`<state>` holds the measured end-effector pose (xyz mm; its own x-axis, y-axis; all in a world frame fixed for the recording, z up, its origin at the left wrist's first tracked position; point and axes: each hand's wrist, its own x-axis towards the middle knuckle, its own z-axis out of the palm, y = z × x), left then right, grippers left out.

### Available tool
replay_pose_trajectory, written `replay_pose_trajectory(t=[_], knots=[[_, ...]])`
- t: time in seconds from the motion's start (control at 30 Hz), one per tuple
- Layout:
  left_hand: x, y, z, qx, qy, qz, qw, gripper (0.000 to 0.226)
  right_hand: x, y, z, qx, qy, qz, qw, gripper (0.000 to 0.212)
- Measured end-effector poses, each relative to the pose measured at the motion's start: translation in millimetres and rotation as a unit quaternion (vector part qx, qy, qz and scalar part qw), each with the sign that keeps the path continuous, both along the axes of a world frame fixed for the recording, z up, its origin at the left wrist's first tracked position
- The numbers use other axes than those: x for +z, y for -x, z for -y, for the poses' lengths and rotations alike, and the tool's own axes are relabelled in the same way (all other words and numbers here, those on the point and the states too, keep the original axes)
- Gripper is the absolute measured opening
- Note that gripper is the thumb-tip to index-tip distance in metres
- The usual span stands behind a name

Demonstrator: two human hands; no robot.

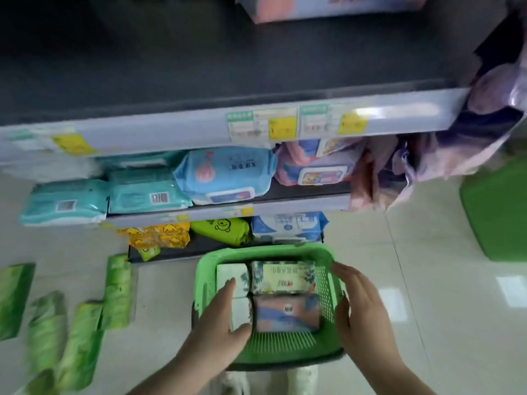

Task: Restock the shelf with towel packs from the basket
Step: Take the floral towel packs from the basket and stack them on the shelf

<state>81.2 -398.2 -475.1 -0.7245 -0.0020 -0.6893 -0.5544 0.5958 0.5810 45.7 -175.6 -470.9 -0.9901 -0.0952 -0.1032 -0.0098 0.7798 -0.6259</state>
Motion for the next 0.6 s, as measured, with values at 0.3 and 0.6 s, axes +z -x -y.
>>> replay_pose_trajectory(t=[0.3,0.6], knots=[[-168,-21,3,0.033,0.119,0.140,0.982,0.044,-135,-38,-9,-0.036,-0.094,0.247,0.964,0.059],[-260,2,20,-0.053,0.258,0.187,0.946,0.048,-217,-56,-5,-0.031,-0.084,0.291,0.952,0.053]])
